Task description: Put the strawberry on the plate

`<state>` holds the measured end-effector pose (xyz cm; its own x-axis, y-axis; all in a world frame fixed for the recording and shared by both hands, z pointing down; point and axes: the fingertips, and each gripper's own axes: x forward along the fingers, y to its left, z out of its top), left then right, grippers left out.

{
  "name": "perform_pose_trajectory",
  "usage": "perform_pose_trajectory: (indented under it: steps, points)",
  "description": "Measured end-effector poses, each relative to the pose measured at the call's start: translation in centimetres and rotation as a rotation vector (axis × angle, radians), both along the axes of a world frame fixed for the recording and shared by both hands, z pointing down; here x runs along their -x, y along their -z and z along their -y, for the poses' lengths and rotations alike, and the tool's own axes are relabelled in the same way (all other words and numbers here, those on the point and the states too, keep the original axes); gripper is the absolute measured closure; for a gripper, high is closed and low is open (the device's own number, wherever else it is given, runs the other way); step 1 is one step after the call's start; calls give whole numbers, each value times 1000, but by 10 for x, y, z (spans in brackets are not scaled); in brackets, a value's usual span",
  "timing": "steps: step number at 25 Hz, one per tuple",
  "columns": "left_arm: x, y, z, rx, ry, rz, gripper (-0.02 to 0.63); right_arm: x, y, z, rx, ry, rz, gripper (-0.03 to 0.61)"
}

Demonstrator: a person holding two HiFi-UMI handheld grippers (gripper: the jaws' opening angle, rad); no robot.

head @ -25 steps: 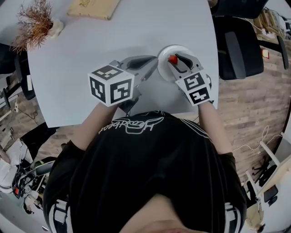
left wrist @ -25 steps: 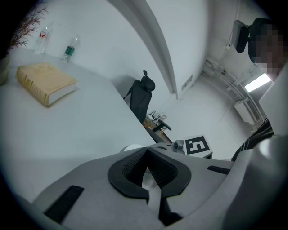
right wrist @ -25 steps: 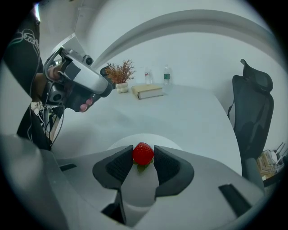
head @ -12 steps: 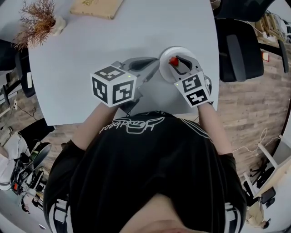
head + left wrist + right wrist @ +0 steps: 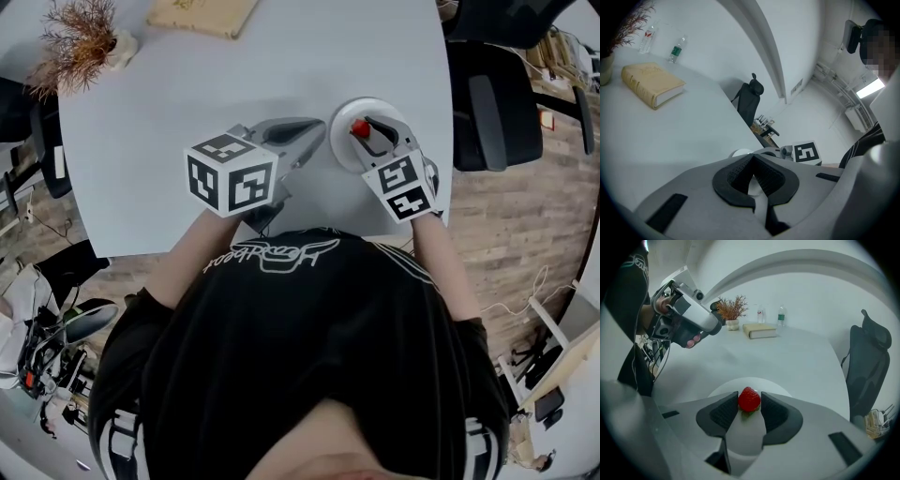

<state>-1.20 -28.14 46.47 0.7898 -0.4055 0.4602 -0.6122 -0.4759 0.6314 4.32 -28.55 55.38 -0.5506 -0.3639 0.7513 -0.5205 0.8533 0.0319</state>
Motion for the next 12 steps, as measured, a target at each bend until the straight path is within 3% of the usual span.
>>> perform_pose_trajectory:
  steps: [12]
  points:
    - [8, -6, -6, 38, 0, 7, 607, -2, 6, 0, 0, 19, 41, 409]
